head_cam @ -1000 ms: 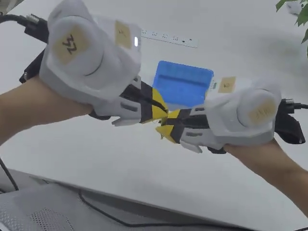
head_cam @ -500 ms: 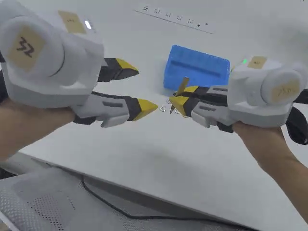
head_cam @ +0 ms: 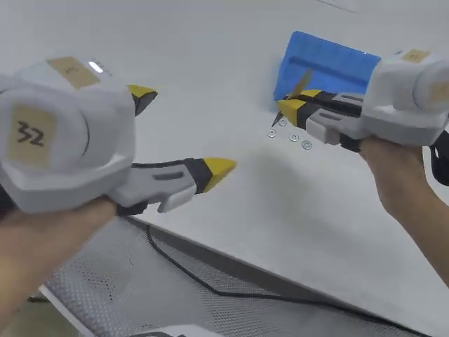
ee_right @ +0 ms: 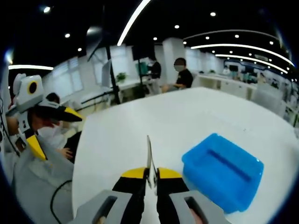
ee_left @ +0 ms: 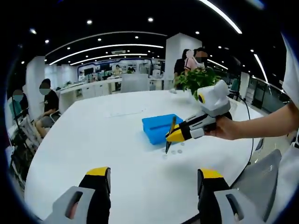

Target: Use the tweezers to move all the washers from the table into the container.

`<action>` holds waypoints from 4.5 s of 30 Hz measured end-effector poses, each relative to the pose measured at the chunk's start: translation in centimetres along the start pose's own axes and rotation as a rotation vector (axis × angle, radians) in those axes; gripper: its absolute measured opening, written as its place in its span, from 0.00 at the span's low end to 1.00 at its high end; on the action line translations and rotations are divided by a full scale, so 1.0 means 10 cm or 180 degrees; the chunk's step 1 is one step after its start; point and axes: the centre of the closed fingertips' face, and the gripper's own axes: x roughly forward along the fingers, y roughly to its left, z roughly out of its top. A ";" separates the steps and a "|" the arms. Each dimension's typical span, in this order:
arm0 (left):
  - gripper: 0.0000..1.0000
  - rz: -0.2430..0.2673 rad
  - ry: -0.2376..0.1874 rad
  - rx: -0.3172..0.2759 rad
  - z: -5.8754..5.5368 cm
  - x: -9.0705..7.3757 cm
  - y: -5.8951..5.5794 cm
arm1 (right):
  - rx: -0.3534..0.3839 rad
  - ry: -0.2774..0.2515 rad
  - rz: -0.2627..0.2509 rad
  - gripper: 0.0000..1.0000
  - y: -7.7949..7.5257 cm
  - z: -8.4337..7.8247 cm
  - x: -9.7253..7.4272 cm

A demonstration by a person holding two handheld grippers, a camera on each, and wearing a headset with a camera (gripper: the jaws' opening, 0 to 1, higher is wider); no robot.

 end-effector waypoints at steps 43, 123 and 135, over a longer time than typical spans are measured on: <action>0.99 0.0037 0.0327 0.0001 -0.14 0.08 -0.11 | -0.0035 0.0197 -0.0068 0.02 -0.03 -0.10 -0.07; 0.99 0.0117 0.0563 0.0225 -0.21 0.03 -0.02 | 0.0088 -0.0034 -0.0447 0.03 -0.84 0.39 0.07; 0.99 0.0085 0.0580 0.0247 -0.23 0.05 -0.07 | -0.0022 -0.0132 -0.0264 0.03 -0.46 0.43 -0.17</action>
